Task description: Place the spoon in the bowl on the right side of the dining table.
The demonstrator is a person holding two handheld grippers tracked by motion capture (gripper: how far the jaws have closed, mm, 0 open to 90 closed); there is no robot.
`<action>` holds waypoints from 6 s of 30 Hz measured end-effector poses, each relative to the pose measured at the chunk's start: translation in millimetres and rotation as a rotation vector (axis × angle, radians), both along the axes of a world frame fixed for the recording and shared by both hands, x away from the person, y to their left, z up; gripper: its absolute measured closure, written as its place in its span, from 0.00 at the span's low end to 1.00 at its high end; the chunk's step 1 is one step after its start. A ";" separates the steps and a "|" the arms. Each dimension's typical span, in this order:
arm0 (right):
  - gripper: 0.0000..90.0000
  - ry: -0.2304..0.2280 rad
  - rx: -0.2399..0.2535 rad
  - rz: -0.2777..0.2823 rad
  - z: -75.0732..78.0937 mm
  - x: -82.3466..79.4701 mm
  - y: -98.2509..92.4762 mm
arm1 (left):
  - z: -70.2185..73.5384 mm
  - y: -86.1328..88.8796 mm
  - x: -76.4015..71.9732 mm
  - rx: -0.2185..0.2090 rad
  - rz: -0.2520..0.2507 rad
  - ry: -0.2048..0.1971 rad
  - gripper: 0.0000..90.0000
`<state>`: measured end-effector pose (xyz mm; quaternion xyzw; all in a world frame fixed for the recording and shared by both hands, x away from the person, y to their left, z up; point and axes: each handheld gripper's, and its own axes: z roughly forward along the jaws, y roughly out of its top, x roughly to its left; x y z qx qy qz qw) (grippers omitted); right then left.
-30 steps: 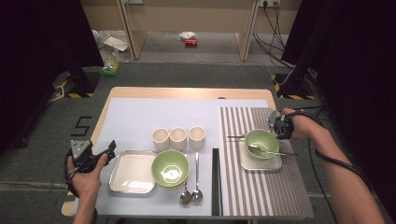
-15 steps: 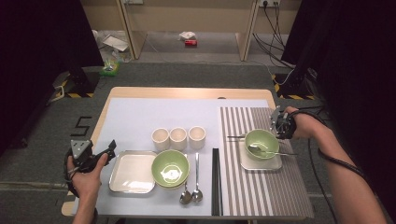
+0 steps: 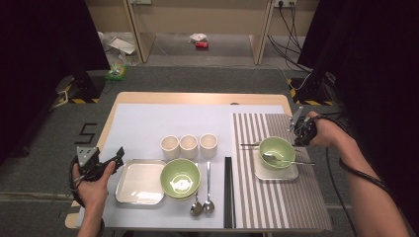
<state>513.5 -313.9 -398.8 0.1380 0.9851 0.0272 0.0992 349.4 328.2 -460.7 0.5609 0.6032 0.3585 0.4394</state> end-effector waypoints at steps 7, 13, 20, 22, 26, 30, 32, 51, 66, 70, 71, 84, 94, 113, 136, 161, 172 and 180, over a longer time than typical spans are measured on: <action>0.99 -0.004 0.035 -0.099 5.8 -1.7 -1.6 | 0.2 -1.7 1.8 -0.001 -0.004 -0.001 0.13; 1.00 0.011 0.073 -0.264 10.0 -5.3 -0.1 | 0.3 -2.1 3.0 0.000 -0.009 -0.001 0.13; 0.98 -0.002 0.128 -0.472 14.6 -5.5 1.4 | 1.0 -3.0 4.6 -0.001 -0.013 -0.002 0.13; 0.98 0.004 0.135 -0.498 15.3 -5.0 1.1 | 1.1 -3.2 4.8 -0.001 -0.014 -0.001 0.13; 0.98 0.017 0.178 -0.608 18.2 -6.6 3.1 | 1.1 -4.0 6.2 -0.001 -0.019 -0.003 0.13; 0.96 0.010 0.190 -0.672 20.5 -6.7 3.9 | 1.6 -4.6 7.2 -0.002 -0.019 -0.002 0.13; 0.94 0.008 0.198 -0.723 22.2 -7.3 5.0 | 1.7 -4.9 7.7 -0.002 -0.019 -0.004 0.13; 0.80 -0.031 0.324 -1.045 31.8 -14.8 16.1 | 1.9 -8.1 12.4 -0.007 -0.031 -0.003 0.13; 0.79 -0.068 0.390 -1.073 35.0 -22.9 31.2 | 2.1 -11.4 15.6 -0.008 -0.040 -0.003 0.14; 0.79 -0.075 0.403 -1.078 36.0 -23.0 36.8 | 2.1 -11.3 15.4 -0.008 -0.040 -0.002 0.14; 0.78 -0.076 0.409 -1.070 36.0 -22.8 37.4 | 2.1 -11.1 15.4 -0.009 -0.039 -0.002 0.14; 0.77 -0.088 0.429 -1.068 34.7 -26.1 51.2 | 1.9 -10.2 15.0 -0.008 -0.038 -0.001 0.14; 0.75 -0.090 0.437 -1.058 34.2 -28.4 64.1 | 2.6 -10.1 14.7 -0.008 -0.037 -0.004 0.14; 0.74 -0.079 0.460 -1.019 32.5 -39.1 89.2 | 2.6 -10.2 14.1 -0.006 -0.038 -0.003 0.14; 0.75 -0.053 0.480 -0.985 29.2 -49.3 117.0 | 3.7 -10.5 13.6 -0.008 -0.038 -0.006 0.14; 0.75 -0.010 0.469 -0.950 20.0 -58.8 142.4 | 4.6 -9.8 13.1 -0.008 -0.037 -0.007 0.14; 0.77 0.030 0.454 -0.937 8.2 -65.7 158.5 | 5.0 -10.0 13.1 -0.009 -0.038 -0.009 0.14; 0.78 0.060 0.440 -0.933 -3.2 -70.6 170.0 | 4.8 -10.0 13.3 -0.009 -0.038 -0.008 0.14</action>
